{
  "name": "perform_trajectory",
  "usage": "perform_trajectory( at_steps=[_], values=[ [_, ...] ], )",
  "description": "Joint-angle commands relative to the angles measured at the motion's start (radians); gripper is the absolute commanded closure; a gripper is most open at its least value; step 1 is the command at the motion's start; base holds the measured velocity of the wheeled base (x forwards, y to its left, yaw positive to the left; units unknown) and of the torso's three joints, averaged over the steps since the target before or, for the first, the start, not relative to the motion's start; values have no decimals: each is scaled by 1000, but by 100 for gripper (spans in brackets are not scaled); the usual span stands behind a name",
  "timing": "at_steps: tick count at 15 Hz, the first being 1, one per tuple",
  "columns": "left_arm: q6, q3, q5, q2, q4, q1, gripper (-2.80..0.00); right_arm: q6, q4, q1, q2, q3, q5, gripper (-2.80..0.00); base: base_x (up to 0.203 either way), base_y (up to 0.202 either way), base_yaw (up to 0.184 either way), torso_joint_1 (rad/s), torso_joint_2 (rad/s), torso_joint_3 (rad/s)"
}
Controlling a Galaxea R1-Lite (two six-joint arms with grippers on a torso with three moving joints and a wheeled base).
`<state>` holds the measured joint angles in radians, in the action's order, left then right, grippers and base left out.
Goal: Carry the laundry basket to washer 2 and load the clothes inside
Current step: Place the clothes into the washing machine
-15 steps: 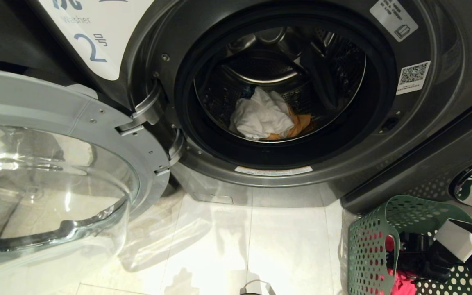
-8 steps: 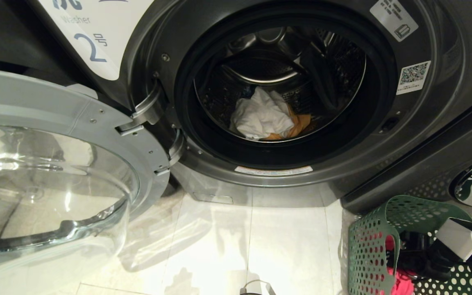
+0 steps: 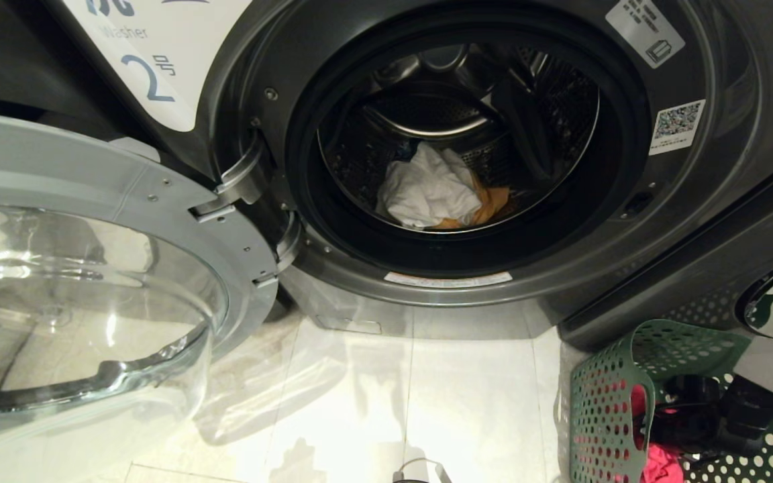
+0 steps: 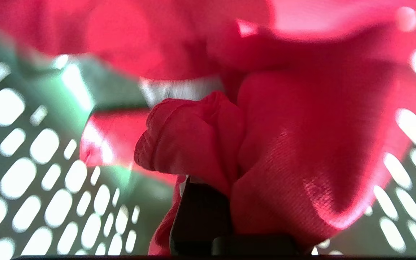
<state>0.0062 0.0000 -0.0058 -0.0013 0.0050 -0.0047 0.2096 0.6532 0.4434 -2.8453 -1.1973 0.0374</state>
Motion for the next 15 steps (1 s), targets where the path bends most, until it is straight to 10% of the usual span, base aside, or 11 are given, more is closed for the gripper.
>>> perform_trajectory(
  at_steps=[1, 7, 15],
  values=[
    [0, 0, 0, 0, 1, 0, 0, 0, 5, 0, 147, 96, 1, 0, 0, 0, 0, 0, 0, 0],
    [0, 0, 0, 1, 0, 0, 0, -58, 4, 6, 696, 498, -8, 0, 0, 0, 0, 0, 0, 0],
    [0, 0, 0, 0, 0, 0, 0, -383, -268, 10, 1735, 814, -25, 0, 0, 0, 0, 0, 0, 0]
  ],
)
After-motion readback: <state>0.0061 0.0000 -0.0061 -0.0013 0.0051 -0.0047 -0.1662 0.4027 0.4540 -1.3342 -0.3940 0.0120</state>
